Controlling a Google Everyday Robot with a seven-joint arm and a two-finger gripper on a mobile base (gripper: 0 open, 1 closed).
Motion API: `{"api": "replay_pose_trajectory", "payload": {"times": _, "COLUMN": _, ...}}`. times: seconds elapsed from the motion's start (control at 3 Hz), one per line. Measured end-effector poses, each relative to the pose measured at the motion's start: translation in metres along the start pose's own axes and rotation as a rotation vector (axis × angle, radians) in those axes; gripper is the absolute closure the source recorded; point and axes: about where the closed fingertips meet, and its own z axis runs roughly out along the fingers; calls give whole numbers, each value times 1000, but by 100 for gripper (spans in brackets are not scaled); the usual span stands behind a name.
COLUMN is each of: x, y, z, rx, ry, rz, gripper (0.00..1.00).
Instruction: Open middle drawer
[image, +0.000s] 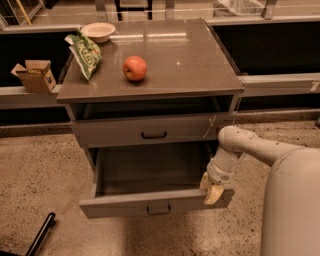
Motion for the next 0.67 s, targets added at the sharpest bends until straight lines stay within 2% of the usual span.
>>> {"api": "replay_pose_trajectory", "payload": {"times": 0.33, "x": -21, "y": 18, "z": -2, "rx": -33, "ry": -13, "rz": -74, "gripper": 45}}
{"api": "replay_pose_trajectory", "payload": {"times": 0.67, "x": -48, "y": 24, "z": -7, "rx": -38, "ry": -15, "rz": -175, "gripper": 44}}
